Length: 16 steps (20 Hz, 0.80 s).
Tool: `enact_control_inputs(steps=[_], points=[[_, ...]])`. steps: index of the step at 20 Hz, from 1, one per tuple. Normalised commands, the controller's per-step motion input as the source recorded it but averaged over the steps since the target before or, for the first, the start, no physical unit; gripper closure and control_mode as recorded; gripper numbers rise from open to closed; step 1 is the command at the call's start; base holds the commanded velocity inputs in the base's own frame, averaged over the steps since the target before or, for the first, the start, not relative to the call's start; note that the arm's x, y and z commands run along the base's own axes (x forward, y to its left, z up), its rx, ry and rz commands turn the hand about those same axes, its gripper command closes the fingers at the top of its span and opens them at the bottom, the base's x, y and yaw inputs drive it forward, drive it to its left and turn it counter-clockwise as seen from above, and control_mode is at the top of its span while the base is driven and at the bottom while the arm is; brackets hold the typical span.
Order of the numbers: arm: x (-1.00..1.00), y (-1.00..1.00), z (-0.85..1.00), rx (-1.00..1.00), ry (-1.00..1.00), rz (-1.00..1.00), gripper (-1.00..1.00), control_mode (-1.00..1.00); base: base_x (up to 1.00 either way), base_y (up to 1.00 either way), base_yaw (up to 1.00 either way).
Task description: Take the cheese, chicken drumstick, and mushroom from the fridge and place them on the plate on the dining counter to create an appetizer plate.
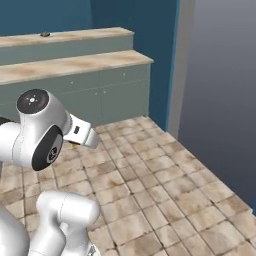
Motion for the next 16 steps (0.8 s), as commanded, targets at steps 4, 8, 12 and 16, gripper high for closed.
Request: enact_control_inputs(steps=[4, 8, 12, 16], points=[[0.0, 0.0, 0.0, 0.0, 0.0, 0.0, 1.0, 1.0, 1.0, 0.72, 0.17], [0.0, 0.0, 0.0, 0.0, 0.0, 0.0, 1.0, 1.0, 1.0, 0.75, 0.2], [0.0, 0.0, 0.0, 0.0, 0.0, 0.0, 1.0, 1.0, 1.0, 0.79, 0.27], [0.0, 0.0, 0.0, 0.0, 0.0, 0.0, 1.0, 1.0, 1.0, 0.79, 0.39]])
